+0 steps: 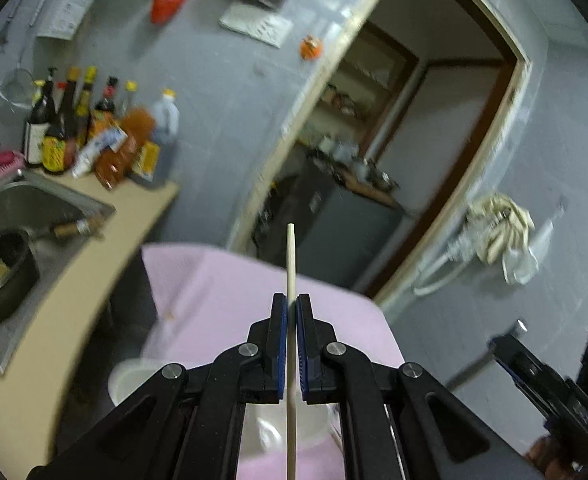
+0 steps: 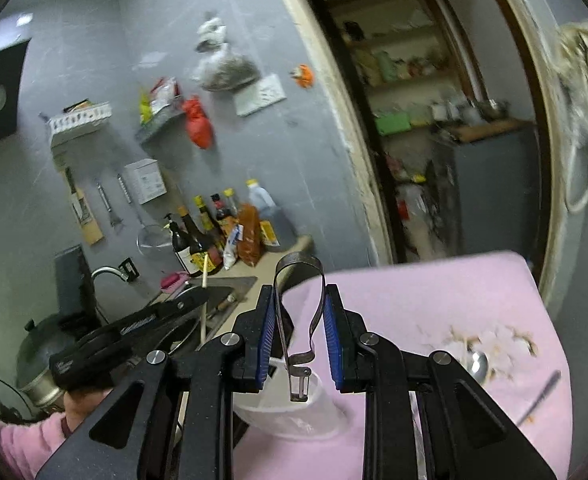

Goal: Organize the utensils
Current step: 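Lift the chopstick with the left tool while the right tool lifts the tongs toward the caddy, then lower the chopstick into the white caddy and open the left tool while the right tool releases the tongs there, then move both open tools back over the utensil pile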

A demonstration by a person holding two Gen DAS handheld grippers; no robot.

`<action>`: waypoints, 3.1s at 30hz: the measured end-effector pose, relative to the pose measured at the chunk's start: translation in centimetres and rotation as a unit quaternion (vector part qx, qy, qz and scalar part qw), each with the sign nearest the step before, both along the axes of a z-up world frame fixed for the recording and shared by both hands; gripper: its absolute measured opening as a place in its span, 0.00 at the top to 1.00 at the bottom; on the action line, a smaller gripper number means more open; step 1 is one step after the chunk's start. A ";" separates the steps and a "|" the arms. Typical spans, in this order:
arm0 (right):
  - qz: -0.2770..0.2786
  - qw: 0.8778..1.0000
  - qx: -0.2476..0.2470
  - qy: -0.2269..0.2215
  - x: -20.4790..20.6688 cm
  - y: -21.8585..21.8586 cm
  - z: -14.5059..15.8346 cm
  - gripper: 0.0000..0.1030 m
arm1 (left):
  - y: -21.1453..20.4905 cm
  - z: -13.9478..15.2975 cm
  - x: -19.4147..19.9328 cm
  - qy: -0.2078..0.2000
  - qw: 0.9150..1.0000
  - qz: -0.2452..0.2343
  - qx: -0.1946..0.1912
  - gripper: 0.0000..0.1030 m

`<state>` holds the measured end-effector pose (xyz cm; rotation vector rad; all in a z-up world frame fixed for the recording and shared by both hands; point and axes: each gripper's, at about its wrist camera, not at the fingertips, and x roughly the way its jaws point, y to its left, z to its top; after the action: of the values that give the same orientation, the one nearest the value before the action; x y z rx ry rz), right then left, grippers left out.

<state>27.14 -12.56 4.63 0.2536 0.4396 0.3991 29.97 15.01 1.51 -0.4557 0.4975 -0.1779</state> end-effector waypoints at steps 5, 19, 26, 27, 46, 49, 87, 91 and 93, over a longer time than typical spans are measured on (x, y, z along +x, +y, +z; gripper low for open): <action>-0.005 1.000 -0.023 -0.003 0.9 3.4 -0.4 0.79 | 2.8 -0.7 2.0 -0.025 0.999 0.023 0.001 0.95; -0.026 0.997 -0.054 0.058 4.4 6.2 -7.5 0.79 | 4.7 -5.3 4.4 -0.058 0.995 0.073 0.025 0.95; -0.014 0.994 -0.064 0.082 4.9 7.7 -9.8 0.79 | 4.9 -6.9 3.4 -0.062 0.994 0.086 0.026 0.95; -0.014 0.994 -0.066 0.087 5.0 7.9 -10.1 0.79 | 4.8 -7.1 3.2 -0.061 0.994 0.087 0.031 0.95; -0.018 0.993 -0.039 0.114 4.4 6.8 -10.8 0.65 | 3.9 -8.2 0.5 0.008 0.998 0.024 0.061 0.94; -0.028 0.993 -0.030 0.107 3.8 5.8 -10.3 0.58 | 3.5 -7.9 -0.1 0.016 0.998 0.019 0.063 0.78; -0.198 0.972 -0.122 -0.013 -2.5 -17.5 -6.7 0.01 | -19.7 -4.3 -5.0 -0.106 0.983 0.044 0.142 0.05; -0.184 0.976 -0.113 0.033 -0.7 -19.4 -9.2 0.01 | -21.3 -5.9 -4.4 -0.081 0.985 0.043 0.145 0.05; -0.173 0.977 -0.107 0.064 0.5 -20.2 -10.7 0.01 | -21.8 -6.8 -3.9 -0.059 0.987 0.043 0.145 0.05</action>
<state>27.61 -32.80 -6.05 0.1420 0.5499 -0.0065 26.10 -6.81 -5.29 -0.1796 0.3781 -0.0476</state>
